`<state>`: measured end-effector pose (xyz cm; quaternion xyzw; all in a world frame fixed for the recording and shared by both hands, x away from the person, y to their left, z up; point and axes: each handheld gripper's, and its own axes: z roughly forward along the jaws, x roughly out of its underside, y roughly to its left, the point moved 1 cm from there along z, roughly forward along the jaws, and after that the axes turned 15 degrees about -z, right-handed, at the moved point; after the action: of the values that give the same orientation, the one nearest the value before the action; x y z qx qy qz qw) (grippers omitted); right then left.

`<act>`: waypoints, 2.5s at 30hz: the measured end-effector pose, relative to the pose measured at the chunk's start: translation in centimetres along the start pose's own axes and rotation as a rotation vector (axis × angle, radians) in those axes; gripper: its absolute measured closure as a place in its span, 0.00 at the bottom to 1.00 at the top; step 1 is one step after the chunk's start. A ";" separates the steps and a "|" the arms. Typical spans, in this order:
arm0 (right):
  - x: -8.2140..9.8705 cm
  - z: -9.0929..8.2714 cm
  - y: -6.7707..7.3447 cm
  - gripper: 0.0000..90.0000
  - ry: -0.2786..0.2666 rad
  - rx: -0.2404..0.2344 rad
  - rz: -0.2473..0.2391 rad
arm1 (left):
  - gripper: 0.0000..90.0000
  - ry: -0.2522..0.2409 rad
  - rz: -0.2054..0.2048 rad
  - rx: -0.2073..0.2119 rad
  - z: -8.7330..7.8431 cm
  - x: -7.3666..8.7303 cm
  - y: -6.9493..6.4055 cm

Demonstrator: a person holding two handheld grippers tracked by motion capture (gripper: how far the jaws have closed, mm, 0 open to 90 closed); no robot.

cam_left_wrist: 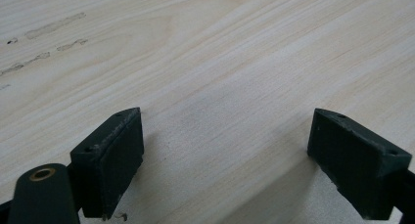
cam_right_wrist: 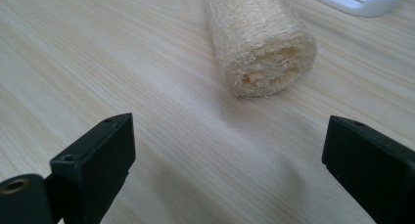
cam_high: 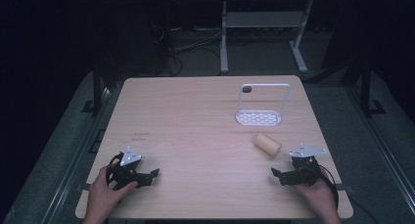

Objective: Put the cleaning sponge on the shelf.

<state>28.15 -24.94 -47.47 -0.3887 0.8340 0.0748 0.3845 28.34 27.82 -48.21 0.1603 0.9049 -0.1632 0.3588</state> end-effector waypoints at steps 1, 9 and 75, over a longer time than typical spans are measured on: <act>0.1 0.0 -0.2 0.06 0.003 0.000 0.003 | 0.14 0.000 0.000 0.000 0.0 0.0 0.0; -0.1 0.0 -1.1 0.06 -0.010 0.002 0.008 | 0.14 0.000 0.000 0.000 0.0 0.0 0.0; -7.2 3.9 -4.9 0.07 0.042 -0.147 -0.070 | 0.14 0.000 0.000 0.000 0.0 0.0 0.0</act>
<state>36.75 -22.36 -44.29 -0.4462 0.8200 0.1141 0.3399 28.33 27.82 -48.21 0.1603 0.9050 -0.1632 0.3588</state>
